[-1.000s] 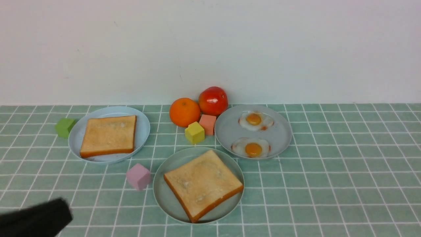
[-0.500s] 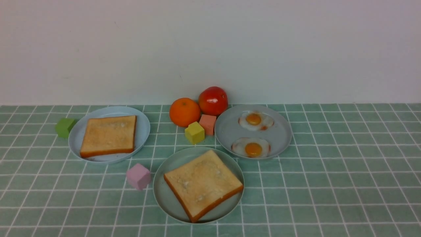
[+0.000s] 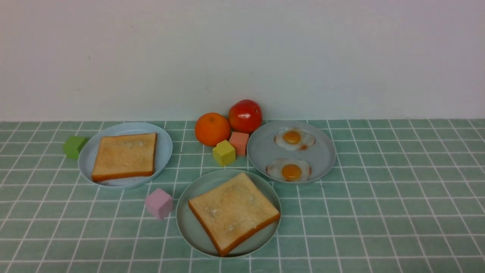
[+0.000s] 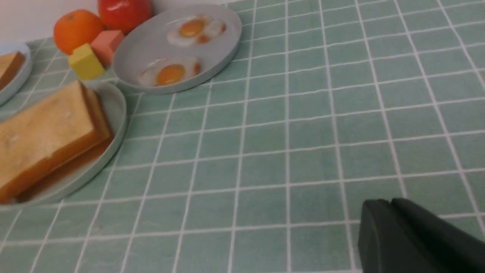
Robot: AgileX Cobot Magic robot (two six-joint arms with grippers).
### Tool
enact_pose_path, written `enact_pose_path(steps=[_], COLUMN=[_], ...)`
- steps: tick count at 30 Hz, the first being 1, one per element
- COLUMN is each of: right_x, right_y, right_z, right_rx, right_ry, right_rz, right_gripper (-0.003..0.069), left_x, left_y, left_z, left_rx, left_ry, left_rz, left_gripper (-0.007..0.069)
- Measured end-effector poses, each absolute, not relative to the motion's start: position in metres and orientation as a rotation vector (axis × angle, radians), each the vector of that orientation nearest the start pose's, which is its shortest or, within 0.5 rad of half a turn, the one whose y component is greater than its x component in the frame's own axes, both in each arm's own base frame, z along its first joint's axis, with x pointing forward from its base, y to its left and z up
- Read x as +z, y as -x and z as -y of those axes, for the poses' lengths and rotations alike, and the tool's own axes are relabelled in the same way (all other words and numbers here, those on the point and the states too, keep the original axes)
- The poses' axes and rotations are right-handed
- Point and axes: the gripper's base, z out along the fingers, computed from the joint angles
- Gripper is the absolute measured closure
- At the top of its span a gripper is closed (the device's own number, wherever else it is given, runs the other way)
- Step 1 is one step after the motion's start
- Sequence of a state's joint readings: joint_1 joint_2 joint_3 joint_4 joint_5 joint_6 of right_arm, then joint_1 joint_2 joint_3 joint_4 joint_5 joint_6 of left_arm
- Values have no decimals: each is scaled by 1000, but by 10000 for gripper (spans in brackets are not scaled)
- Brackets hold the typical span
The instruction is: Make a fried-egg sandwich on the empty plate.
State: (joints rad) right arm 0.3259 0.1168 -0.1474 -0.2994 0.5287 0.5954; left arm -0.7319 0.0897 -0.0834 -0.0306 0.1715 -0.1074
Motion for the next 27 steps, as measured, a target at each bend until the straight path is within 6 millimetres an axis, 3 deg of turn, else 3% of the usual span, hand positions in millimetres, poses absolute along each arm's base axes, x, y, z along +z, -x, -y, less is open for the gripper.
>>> enact_pose_path(steps=[6, 11, 27], right_x=[195, 178, 174], right_y=[-52, -52, -53], right_z=[1, -1, -3], right_rx=[151, 152, 83], right_ry=[-131, -126, -6], right_rz=[-1844, -1869, -1862], right_gripper=[673, 673, 673], left_x=[221, 220, 220], left_y=[-45, -45, -45], left_z=[41, 41, 41], left_rx=[-660, -660, -660], left_ry=[-503, -503, -503], left_rz=[-1630, -1631, -1634], left_gripper=[638, 638, 632])
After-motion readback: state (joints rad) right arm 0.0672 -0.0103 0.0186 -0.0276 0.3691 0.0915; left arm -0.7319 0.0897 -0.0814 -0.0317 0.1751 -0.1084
